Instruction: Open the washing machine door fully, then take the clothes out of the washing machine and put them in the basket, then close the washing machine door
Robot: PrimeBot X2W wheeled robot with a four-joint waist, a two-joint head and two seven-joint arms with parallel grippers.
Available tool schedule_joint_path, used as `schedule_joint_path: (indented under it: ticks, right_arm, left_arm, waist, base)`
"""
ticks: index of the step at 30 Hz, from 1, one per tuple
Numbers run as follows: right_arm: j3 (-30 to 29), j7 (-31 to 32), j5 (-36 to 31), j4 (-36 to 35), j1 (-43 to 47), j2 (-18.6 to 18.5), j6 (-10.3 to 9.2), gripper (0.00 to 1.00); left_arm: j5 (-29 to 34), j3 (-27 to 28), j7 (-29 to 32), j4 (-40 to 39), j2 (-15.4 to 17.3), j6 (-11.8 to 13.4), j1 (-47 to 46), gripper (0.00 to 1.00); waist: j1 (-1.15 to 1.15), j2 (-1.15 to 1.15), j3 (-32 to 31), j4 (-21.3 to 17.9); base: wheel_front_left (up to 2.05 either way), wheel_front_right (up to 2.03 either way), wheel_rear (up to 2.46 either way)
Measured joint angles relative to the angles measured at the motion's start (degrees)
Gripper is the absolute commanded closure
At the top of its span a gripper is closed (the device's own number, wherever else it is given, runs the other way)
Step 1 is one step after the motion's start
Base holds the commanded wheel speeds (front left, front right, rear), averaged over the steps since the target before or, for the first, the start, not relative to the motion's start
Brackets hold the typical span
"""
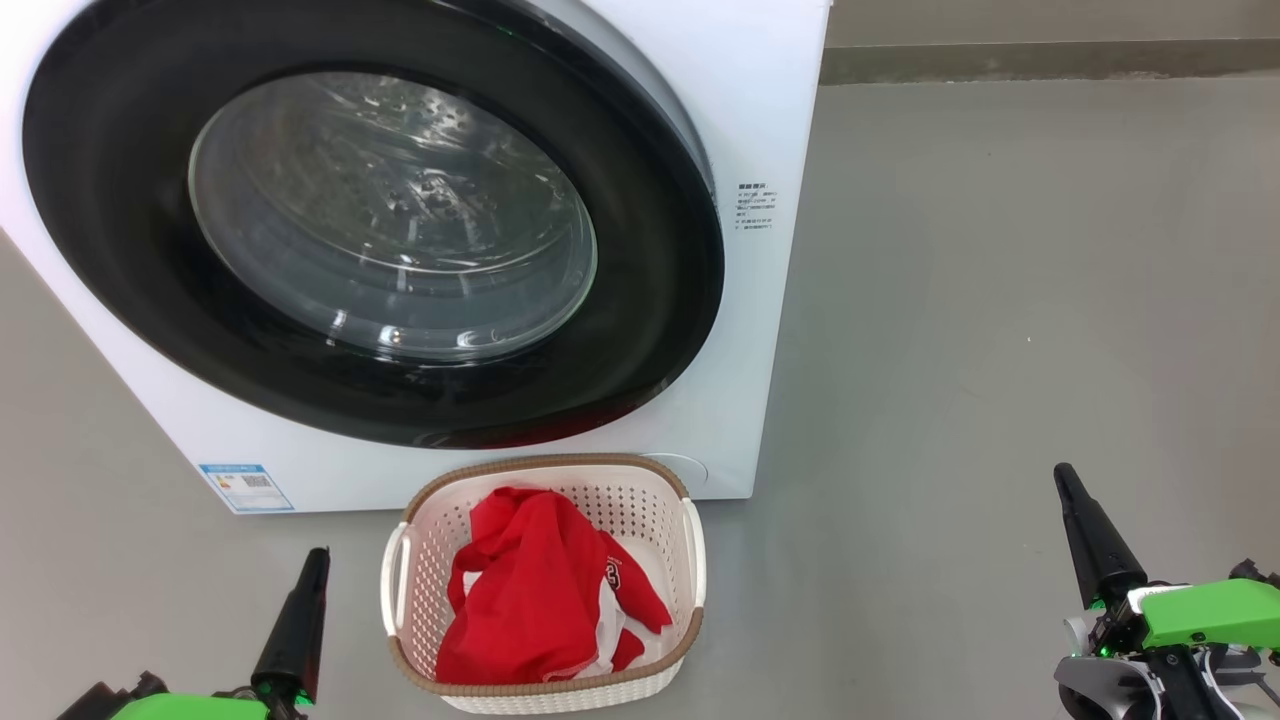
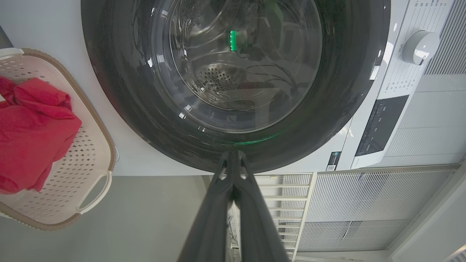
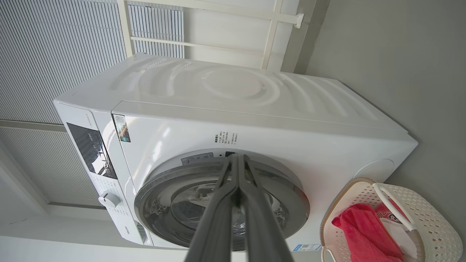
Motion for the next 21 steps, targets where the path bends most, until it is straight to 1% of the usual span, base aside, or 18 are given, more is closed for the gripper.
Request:
schedule_joint_path:
  ticks: [21]
  right_arm:
    - [-0.1,0.0,-0.4,0.0,0.0,0.2,0.0,1.0]
  left_arm:
    - [0.0,0.1,0.1,0.0,-0.1,0.0,0.0,1.0]
  waist:
    - [0.0,0.0,0.0,0.0]
  base:
    - [0.0,0.0,0.0]
